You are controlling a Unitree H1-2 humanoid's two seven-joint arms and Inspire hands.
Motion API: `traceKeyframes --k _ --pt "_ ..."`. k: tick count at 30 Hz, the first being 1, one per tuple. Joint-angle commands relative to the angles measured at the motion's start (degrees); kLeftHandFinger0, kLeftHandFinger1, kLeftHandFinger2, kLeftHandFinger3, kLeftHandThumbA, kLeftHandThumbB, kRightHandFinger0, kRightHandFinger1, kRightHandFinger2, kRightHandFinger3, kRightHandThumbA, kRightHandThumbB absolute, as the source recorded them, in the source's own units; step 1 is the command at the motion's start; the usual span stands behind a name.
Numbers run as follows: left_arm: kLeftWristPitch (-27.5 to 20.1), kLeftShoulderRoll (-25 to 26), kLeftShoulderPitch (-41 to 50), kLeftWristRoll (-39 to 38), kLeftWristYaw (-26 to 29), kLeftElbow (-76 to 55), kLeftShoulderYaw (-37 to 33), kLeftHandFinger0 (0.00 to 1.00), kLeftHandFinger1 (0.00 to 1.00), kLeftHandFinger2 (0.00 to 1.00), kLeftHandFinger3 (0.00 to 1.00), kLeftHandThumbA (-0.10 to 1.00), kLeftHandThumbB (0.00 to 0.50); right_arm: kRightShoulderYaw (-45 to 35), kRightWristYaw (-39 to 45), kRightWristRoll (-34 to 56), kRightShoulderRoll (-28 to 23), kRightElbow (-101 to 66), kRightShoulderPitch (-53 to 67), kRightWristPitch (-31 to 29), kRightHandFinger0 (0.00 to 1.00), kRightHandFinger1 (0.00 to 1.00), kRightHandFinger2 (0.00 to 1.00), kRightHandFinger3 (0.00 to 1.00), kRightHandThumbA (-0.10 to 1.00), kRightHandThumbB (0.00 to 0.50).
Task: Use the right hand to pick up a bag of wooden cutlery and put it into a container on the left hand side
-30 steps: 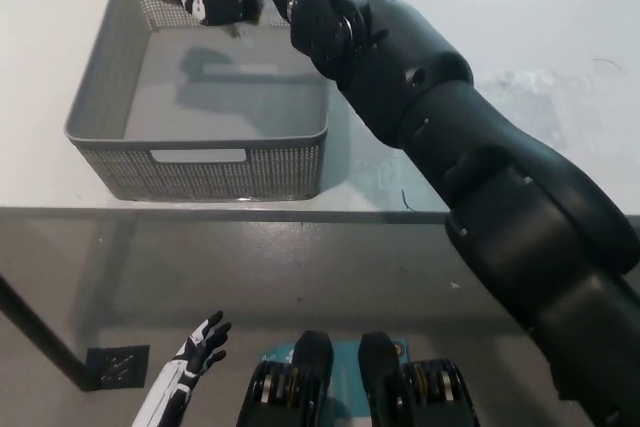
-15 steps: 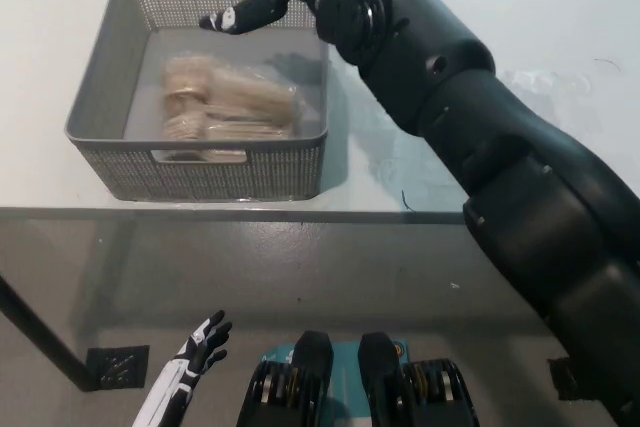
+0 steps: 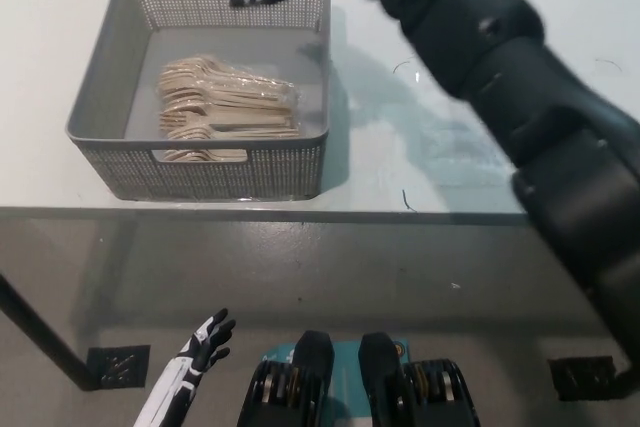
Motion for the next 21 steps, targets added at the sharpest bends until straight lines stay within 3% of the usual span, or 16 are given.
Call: traceKeyframes --k 1,4,10,15,17,21 --pt "-0.75 1.24 0.02 -0.24 -1.1 -1.0 0.0 1.0 1.0 1.0 1.0 1.0 0.123 -4.42 3.52 5.15 -7.55 -11.76 -0.04 0.08 1.0 1.0 1.0 1.0 1.0 0.482" --pt "-0.53 1.53 0.33 -0.22 -1.06 -1.36 0.07 1.0 1.0 1.0 1.0 1.0 0.133 -6.61 5.53 6.08 -11.75 -23.56 4.72 2.42 1.0 1.0 1.0 1.0 1.0 0.493" --pt "0.4 1.69 0.55 0.46 -0.82 -2.32 -0.02 1.0 1.0 1.0 1.0 1.0 0.124 -15.13 10.97 15.42 -20.49 -56.12 21.54 10.11 1.0 1.0 1.0 1.0 1.0 0.459" --pt "1.22 2.22 0.24 -0.25 -1.06 -2.65 0.51 1.0 1.0 1.0 1.0 1.0 0.121 -20.63 8.43 19.86 -20.82 -71.34 34.76 11.7 1.0 1.0 1.0 1.0 0.96 0.44" --pt "0.92 2.09 0.25 -0.34 -1.12 -2.32 0.39 1.0 1.0 1.0 1.0 1.0 0.12 -22.2 7.77 23.36 -20.57 -75.71 41.31 9.44 1.0 1.0 1.0 1.0 0.94 0.415" --pt "-0.07 1.58 -0.05 -0.76 -1.33 -1.15 0.05 1.0 1.0 1.0 1.0 1.0 0.143 -23.96 7.56 28.9 -19.38 -84.2 52.91 9.97 1.0 1.0 1.0 1.0 0.92 0.441"
